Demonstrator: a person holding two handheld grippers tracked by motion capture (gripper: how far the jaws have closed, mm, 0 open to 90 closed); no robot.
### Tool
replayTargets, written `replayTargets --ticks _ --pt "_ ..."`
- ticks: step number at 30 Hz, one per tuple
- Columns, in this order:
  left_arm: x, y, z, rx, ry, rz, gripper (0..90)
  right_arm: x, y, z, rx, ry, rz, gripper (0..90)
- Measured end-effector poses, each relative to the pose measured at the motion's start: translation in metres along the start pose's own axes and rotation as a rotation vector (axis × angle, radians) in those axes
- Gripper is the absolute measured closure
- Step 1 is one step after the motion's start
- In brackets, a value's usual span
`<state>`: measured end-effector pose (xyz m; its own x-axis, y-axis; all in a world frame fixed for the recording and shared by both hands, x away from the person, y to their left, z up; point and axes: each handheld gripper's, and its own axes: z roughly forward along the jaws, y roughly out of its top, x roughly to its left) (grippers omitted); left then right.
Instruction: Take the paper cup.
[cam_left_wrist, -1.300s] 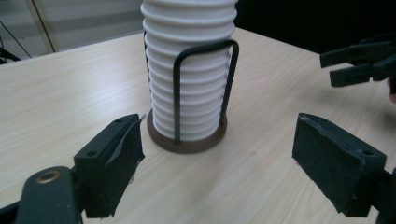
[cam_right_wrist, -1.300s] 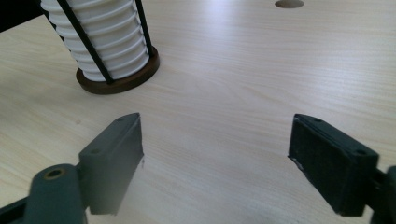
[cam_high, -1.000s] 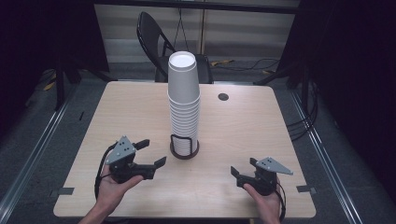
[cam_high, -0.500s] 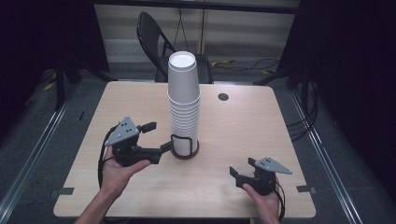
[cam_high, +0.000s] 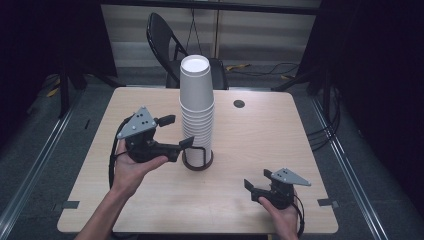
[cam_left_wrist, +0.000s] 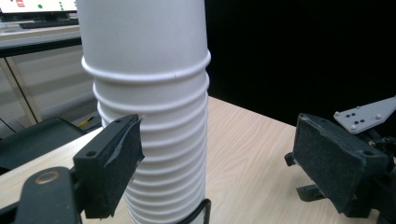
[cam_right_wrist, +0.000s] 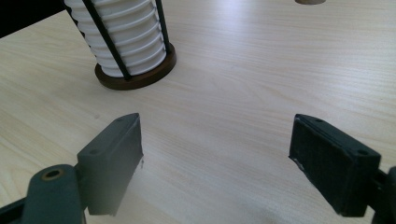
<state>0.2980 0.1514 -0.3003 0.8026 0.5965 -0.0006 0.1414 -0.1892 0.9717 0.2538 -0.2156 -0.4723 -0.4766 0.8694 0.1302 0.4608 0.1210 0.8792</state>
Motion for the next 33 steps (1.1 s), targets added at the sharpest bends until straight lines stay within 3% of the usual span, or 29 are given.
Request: replayTargets --ticks 10,12,14,23,33 --pt "0.009 0.024 0.003 -0.028 0.027 -0.013 15.5 0.0 -0.001 0.0 0.004 -0.001 0.0 16.6" --pt "0.01 0.032 0.003 -0.032 0.045 0.01 15.5 -0.001 -0.001 0.0 0.005 -0.005 -0.004 16.6" --pt "0.013 0.037 0.005 -0.021 0.037 0.009 15.5 -0.001 -0.001 0.0 0.009 -0.006 0.004 16.6" --pt "0.026 0.051 0.01 -0.055 0.053 0.01 15.5 -0.001 -0.002 0.002 0.021 -0.005 -0.001 16.6" --pt "0.029 0.062 0.028 -0.031 0.057 0.01 15.4 0.0 -0.002 0.003 0.013 -0.013 -0.005 16.7"
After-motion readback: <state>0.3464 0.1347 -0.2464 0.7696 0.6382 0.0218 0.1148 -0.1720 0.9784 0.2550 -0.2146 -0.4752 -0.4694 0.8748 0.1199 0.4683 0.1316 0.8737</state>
